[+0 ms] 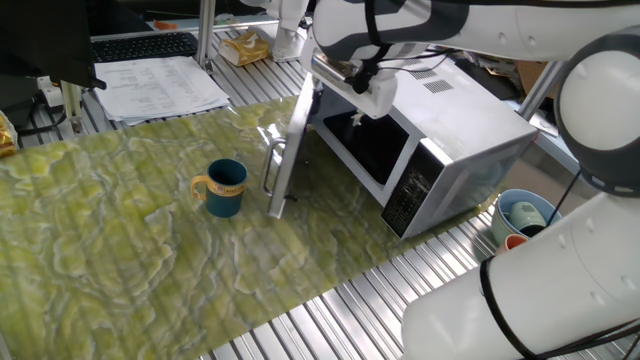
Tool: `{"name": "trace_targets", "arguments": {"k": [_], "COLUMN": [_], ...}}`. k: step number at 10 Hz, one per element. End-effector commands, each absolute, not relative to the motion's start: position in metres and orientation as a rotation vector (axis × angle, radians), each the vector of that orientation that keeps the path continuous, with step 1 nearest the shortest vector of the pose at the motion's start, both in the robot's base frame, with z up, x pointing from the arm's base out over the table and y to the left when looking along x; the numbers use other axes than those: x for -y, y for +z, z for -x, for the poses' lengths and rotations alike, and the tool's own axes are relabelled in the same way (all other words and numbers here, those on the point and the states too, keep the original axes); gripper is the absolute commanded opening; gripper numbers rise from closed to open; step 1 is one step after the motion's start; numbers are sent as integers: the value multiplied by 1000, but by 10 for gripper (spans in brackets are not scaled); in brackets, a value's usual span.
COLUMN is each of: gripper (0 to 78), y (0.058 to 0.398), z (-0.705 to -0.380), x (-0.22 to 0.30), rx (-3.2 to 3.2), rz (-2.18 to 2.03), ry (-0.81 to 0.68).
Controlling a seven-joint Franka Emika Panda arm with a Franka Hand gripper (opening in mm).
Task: Put the bowl into the microwave
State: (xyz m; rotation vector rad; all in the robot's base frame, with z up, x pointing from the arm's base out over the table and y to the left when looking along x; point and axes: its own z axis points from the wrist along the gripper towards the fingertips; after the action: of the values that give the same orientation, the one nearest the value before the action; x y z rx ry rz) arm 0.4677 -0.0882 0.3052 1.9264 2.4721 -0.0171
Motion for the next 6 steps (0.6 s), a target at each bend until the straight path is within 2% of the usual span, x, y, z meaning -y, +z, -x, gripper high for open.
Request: {"name": "trace_targets", "arguments": {"k": [1,6], "gripper": [774,774], "y": [304,305], "z": [-472,-477], "x": [85,78], "rx": [-2481,-2490], "rz": [-1897,-1892], "ry": [3,34]}}
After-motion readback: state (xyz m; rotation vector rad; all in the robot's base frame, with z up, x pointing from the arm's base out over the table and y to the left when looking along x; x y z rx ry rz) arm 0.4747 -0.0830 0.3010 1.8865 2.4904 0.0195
